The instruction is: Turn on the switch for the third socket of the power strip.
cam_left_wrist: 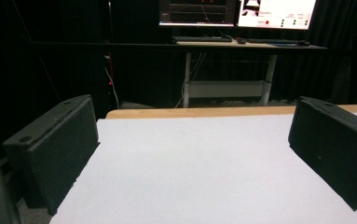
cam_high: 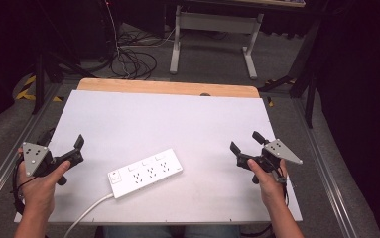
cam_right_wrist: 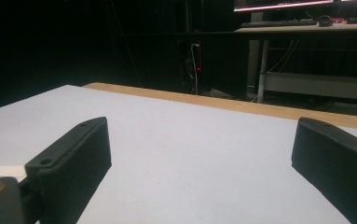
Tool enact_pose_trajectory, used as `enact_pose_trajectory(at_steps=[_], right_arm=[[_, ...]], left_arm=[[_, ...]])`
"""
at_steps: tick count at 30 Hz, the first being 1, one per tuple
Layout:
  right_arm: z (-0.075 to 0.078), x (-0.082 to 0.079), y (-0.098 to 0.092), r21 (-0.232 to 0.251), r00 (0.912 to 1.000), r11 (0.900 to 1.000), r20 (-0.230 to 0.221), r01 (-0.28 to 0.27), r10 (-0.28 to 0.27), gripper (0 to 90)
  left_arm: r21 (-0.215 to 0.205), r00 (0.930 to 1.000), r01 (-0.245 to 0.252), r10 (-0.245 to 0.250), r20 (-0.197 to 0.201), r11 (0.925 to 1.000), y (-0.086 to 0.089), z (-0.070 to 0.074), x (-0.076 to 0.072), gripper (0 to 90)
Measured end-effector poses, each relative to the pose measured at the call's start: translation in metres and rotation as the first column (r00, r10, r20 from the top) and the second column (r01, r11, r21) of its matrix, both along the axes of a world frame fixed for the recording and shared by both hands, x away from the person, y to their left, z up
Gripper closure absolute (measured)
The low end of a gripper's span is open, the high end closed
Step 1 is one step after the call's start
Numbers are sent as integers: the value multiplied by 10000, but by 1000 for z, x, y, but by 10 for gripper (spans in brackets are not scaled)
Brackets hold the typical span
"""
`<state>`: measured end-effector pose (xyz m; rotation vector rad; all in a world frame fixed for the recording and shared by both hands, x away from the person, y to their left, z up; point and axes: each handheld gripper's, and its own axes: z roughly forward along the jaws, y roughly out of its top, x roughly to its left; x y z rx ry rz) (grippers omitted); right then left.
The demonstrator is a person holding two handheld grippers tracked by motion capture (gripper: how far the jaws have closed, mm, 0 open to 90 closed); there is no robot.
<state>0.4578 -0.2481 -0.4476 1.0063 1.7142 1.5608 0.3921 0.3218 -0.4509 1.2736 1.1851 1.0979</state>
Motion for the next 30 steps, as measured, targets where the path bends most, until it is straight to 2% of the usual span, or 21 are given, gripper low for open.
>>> enact_pose_trajectory(at_steps=[15, 17, 22, 27, 30], right_arm=[[0, 0, 0, -53, 10000, 10000, 34, -28, 28, 52], [0, 0, 0, -71, 10000, 10000, 32, -18, 18, 52], [0, -1, 0, -54, 10000, 10000, 58, -25, 25, 53], [0, 0, 0, -38, 10000, 10000, 55, -14, 14, 53], [0, 0, 0, -42, 10000, 10000, 59, -36, 36, 55]], left_arm=[[107, 9998, -163, 162, 72, 9998, 0, 1, 0, 31], [111, 9997, -252, 251, 81, 9996, 1, 1, 0, 84], [-132, 9985, -519, 521, 142, 9986, 5, 2, -1, 114], [-79, 9983, -570, 571, 151, 9983, 5, 2, -2, 138], [-87, 9978, -648, 649, 111, 9979, 5, 3, -3, 219]])
